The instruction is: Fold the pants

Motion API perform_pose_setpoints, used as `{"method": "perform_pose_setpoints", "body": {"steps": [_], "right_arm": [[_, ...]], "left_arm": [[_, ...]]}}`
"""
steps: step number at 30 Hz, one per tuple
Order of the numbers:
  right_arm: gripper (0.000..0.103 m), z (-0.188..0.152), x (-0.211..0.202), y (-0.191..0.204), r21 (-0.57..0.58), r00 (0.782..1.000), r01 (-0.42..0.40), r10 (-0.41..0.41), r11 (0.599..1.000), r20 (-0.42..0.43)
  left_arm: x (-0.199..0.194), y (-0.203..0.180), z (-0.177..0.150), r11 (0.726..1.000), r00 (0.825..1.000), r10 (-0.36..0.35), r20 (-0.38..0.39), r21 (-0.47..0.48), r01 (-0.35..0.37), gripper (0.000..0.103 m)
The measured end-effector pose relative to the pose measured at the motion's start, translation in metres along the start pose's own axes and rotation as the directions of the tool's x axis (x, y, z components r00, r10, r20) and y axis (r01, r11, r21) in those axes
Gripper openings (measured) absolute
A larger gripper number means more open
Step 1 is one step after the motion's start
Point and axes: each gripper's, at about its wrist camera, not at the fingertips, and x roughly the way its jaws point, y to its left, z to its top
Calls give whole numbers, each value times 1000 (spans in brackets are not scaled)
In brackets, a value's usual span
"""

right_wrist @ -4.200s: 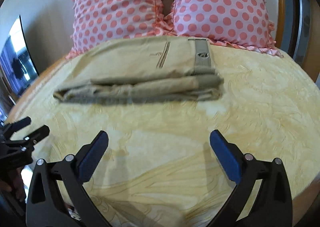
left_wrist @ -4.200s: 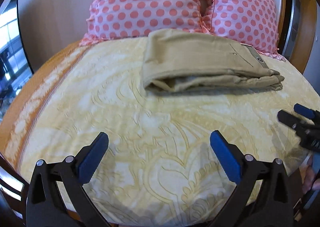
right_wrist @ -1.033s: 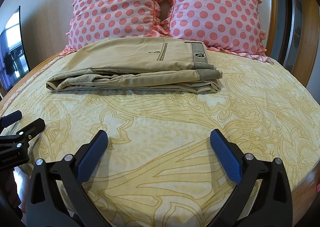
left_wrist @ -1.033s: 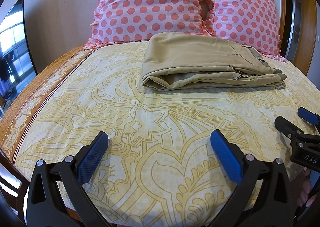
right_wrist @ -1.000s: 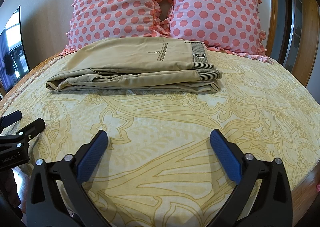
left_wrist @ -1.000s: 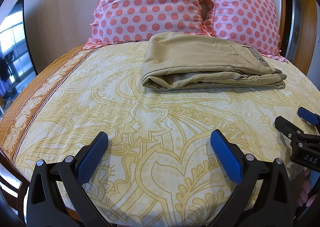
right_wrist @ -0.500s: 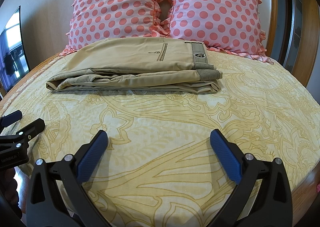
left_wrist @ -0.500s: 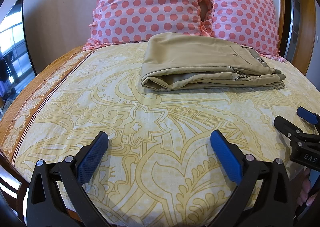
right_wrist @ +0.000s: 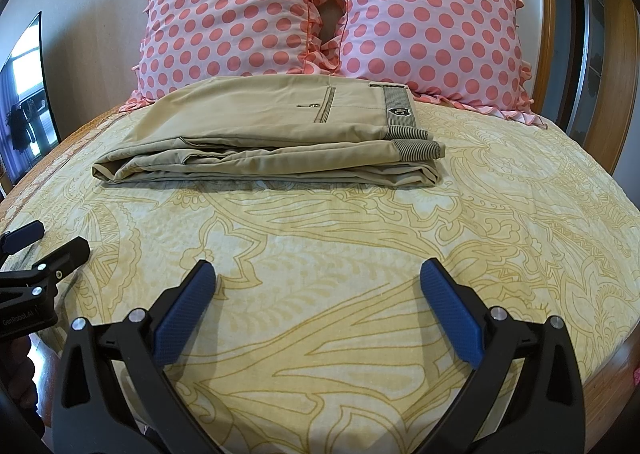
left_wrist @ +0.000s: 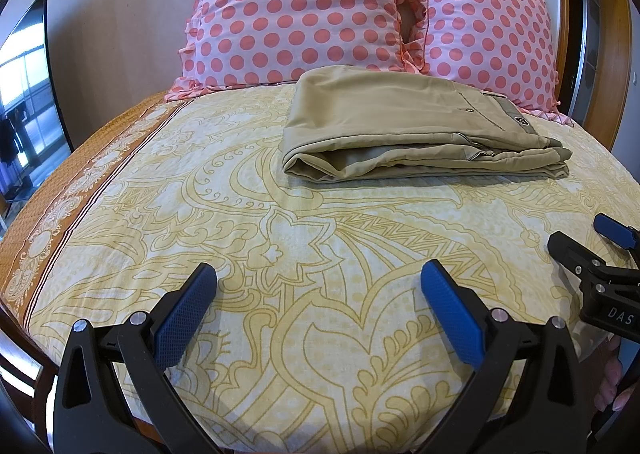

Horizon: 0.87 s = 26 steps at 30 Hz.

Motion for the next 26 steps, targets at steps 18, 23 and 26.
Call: {"method": "perform_pose_setpoints", "body": {"steps": [18,23,26], "right_arm": [[101,0,0,0,0,1000,0,0,1000,1],[101,0,0,0,0,1000,0,0,1000,1],[101,0,0,0,0,1000,0,0,1000,1]], "left_arm": [[0,-1,-1,1000,1000,1,3,1,-1,102],[0,-2,-1,1000,1000,2,2,-1,-2,102],[0,-2,-1,1000,1000,2,3,-1,-2,102]]}}
